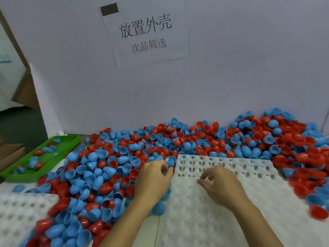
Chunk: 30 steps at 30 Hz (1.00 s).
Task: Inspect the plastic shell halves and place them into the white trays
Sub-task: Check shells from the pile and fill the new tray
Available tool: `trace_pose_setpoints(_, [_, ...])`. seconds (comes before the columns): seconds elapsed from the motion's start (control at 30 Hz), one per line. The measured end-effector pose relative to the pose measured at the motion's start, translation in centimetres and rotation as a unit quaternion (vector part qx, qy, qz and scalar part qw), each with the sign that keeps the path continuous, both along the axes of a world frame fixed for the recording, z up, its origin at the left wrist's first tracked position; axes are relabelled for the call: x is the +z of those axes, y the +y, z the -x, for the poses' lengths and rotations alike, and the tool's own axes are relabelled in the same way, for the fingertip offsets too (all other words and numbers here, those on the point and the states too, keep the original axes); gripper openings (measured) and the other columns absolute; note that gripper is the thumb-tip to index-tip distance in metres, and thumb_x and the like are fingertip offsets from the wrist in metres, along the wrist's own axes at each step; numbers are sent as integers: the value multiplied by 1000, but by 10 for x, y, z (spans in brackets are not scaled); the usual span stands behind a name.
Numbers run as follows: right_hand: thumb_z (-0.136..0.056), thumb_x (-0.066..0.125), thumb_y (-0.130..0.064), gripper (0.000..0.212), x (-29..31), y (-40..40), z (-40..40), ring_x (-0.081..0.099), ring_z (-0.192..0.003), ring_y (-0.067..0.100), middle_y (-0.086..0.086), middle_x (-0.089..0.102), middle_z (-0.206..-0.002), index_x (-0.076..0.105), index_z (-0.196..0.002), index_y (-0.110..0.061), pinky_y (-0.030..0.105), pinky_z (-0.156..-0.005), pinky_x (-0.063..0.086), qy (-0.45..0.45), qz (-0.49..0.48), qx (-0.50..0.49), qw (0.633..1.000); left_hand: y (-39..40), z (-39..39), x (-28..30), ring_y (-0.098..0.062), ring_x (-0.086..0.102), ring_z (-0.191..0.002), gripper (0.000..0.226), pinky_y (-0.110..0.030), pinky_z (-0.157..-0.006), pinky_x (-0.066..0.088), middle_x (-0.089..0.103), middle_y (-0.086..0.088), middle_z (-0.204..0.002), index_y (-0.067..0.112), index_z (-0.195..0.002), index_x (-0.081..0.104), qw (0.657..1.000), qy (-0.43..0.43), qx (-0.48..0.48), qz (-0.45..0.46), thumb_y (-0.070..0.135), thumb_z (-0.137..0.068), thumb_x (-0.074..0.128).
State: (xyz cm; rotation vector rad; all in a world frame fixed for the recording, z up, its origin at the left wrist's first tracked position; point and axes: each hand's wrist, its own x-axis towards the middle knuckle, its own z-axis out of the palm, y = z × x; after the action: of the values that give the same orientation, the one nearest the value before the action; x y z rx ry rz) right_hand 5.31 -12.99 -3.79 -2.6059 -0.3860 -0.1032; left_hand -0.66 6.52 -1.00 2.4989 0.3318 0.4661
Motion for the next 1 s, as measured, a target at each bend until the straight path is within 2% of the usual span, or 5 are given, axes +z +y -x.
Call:
trace_pose_setpoints(0.17, [-83, 68, -58, 23, 1, -5, -5, 51, -75, -4, -22, 54, -80, 70, -91, -36, 18, -62, 41, 14, -18, 12, 1000, 18, -55, 6, -19, 53, -117, 28, -38, -97, 51, 61, 2, -124, 21, -126, 65, 985, 100, -52, -127, 28, -99, 61])
trace_pose_setpoints(0.37, [-84, 68, -57, 23, 0, -7, -5, 55, -79, -1, -19, 59, -85, 70, -91, -36, 19, -63, 43, 27, -42, 15, 999, 16, -87, 11, -16, 58, -102, 17, -45, -106, 41, 68, 5, -105, 22, -103, 70, 967, 170, -74, -177, 24, -102, 53])
trace_pose_setpoints(0.53, [-85, 67, -56, 23, 2, -7, -3, 57, -84, 2, -20, 56, -88, 71, -94, -35, 22, -72, 50, 35, -54, 16, 998, 10, -77, 19, -17, 54, -65, 19, -27, -59, 45, 60, -5, -87, 20, -94, 53, 999, -4, -5, 47, 22, -107, 40])
trace_pose_setpoints(0.7, [-89, 66, -50, 17, 4, -9, -2, 57, -84, 2, -19, 59, -91, 71, -95, -35, 23, -75, 52, 42, -56, 24, 997, -18, -43, 25, -10, 62, -50, 12, -23, -47, 50, 66, -4, -82, 22, -98, 59, 914, -111, 43, 387, 27, -105, 51])
trace_pose_setpoints(1.0, [-97, 57, -39, 17, 37, -9, -17, 54, -90, -10, -28, 57, -100, 59, -112, -45, 9, -66, 43, -22, -191, 54, 980, -46, -36, -4, -8, 66, -96, 18, -20, -78, 57, 66, 11, -103, 29, -98, 57, 954, -64, -83, 281, 27, -91, 74])
